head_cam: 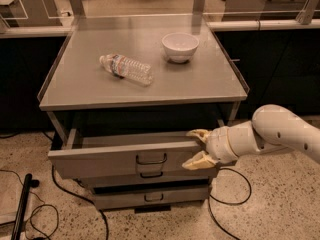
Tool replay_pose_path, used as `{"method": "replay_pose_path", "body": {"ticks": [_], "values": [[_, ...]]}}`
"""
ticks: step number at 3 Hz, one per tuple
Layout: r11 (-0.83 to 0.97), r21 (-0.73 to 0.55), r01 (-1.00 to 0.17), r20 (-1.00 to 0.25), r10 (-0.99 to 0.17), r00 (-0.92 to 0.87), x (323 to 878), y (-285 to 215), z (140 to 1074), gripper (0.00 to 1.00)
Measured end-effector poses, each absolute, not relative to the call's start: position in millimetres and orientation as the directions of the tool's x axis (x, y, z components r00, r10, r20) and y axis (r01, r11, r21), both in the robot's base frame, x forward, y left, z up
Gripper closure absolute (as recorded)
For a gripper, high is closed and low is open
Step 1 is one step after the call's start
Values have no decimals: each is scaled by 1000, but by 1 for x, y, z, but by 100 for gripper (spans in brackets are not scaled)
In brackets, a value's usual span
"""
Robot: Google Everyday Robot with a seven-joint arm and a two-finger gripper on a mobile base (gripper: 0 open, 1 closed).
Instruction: Open top drawer
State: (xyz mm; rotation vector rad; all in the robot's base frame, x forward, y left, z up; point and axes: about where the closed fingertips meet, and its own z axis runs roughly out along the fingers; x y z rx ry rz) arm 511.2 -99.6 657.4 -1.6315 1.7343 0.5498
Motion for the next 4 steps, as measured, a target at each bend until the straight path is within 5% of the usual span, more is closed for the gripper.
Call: {"method": "replay_pose_path", "body": {"ticks": [2,3,4], "values": [[123,-147,-981,-721,-692,21,512,-104,670,95],[123,-147,-981,-721,-692,21,512,-104,670,0],[123,-147,-981,-721,-692,21,512,-104,670,0]]}}
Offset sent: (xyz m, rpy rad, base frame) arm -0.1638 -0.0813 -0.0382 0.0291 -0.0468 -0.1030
